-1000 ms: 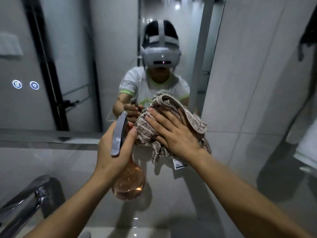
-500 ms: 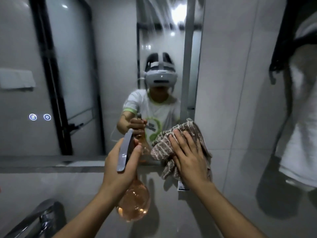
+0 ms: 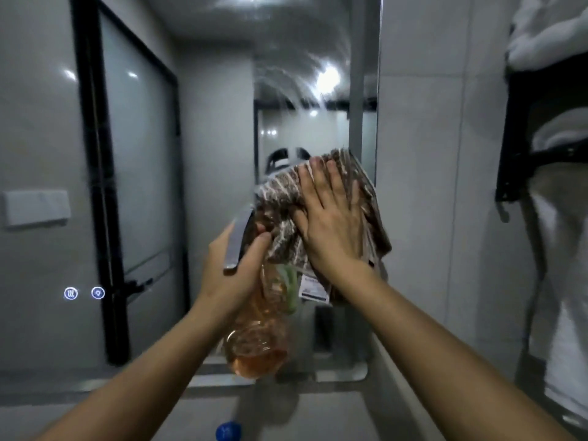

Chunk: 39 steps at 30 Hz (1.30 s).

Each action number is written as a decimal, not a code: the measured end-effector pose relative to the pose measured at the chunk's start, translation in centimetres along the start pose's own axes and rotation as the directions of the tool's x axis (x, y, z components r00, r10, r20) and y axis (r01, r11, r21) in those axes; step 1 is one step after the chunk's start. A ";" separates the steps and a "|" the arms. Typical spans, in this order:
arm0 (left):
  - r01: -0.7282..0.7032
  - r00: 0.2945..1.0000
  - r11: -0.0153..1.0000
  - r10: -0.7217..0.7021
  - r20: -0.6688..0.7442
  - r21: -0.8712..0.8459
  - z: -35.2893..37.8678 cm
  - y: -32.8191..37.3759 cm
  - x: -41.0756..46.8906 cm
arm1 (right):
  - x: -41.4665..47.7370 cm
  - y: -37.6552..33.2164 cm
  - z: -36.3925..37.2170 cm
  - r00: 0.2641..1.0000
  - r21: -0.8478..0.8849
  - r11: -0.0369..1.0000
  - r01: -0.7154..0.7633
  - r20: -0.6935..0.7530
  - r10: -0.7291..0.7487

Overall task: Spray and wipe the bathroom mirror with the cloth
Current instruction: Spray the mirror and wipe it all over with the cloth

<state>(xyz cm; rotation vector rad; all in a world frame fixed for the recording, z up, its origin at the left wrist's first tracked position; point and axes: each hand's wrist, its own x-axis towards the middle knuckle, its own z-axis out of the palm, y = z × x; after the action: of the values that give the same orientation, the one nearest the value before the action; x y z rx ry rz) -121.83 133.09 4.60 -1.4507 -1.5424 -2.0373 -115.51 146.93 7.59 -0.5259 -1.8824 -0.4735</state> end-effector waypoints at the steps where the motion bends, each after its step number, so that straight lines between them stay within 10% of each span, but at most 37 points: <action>1: 0.019 0.999 0.998 -0.020 -0.032 -0.055 -0.3 0.5 1.1 | 2.1 -0.4 -0.6 0.999 -0.021 1.000 0.016 0.031 -0.015; 9: -0.042 0.987 0.970 0.004 -0.158 -0.238 -4.1 4.3 8.8 | 16.3 -5.2 -3.4 0.991 -0.183 0.974 0.132 -0.009 -0.136; 28: 0.027 0.996 0.976 -0.045 -0.077 -0.217 2.2 5.8 8.5 | 3.8 1.9 -2.2 1.000 -0.049 0.998 -0.024 0.014 0.025; 39: -0.058 0.985 0.974 0.019 -0.174 -0.219 -0.8 7.8 11.7 | 14.2 0.0 -4.4 0.996 -0.121 0.989 0.086 -0.006 -0.087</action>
<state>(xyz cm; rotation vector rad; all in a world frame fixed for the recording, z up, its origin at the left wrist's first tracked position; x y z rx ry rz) -122.98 133.44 18.57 -1.3240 -1.2427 -2.3052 -116.81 146.42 22.39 -0.5214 -1.8789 -0.6499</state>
